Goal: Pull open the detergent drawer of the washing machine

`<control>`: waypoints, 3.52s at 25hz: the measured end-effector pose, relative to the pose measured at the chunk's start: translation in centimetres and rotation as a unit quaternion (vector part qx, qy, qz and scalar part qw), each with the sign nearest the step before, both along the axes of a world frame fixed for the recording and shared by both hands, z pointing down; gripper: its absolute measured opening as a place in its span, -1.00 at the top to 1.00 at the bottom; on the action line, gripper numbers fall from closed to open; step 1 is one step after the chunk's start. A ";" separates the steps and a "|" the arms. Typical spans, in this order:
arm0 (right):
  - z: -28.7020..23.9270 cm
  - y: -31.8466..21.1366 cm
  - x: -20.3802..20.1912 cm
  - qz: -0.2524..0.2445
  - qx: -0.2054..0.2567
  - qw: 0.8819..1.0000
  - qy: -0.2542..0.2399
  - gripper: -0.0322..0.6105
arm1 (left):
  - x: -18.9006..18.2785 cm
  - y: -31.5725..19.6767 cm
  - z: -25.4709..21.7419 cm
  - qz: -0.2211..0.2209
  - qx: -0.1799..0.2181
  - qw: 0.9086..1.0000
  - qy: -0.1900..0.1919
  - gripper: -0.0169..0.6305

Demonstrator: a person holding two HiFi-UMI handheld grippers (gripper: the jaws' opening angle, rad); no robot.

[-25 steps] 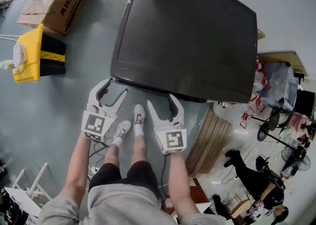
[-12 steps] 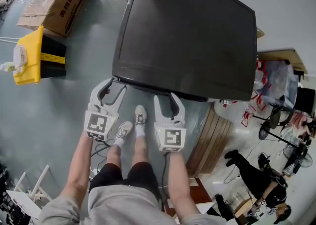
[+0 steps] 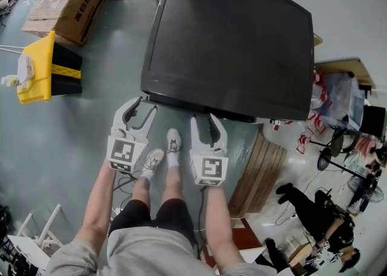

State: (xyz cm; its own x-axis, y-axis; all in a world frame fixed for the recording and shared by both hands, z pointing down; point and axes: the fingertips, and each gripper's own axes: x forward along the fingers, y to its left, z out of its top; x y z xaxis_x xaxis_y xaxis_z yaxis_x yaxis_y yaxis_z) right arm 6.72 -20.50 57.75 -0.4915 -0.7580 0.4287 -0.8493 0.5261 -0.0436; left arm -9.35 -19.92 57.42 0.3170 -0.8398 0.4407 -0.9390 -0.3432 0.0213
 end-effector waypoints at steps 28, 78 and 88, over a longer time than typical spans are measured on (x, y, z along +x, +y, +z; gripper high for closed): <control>0.4 8.4 1.6 0.016 -0.013 1.000 -0.009 0.38 | 1.5 8.3 -0.1 0.003 0.001 1.000 -0.004 0.35; 1.5 19.7 2.4 0.042 -0.025 0.999 -0.013 0.36 | 2.4 19.2 1.0 0.040 -0.019 0.999 -0.009 0.36; 1.4 19.4 2.3 0.048 -0.020 0.998 -0.022 0.19 | 2.6 18.9 0.9 0.055 -0.022 0.998 0.010 0.30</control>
State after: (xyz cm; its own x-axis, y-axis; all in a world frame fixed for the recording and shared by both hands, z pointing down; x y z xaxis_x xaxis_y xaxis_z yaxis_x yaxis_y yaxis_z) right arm 8.97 -1.12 59.13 -0.4361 -0.7856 0.4390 -0.8927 0.4394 -0.1004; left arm -6.71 -1.02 58.35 0.4141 -0.7797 0.4697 -0.8954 -0.4416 0.0564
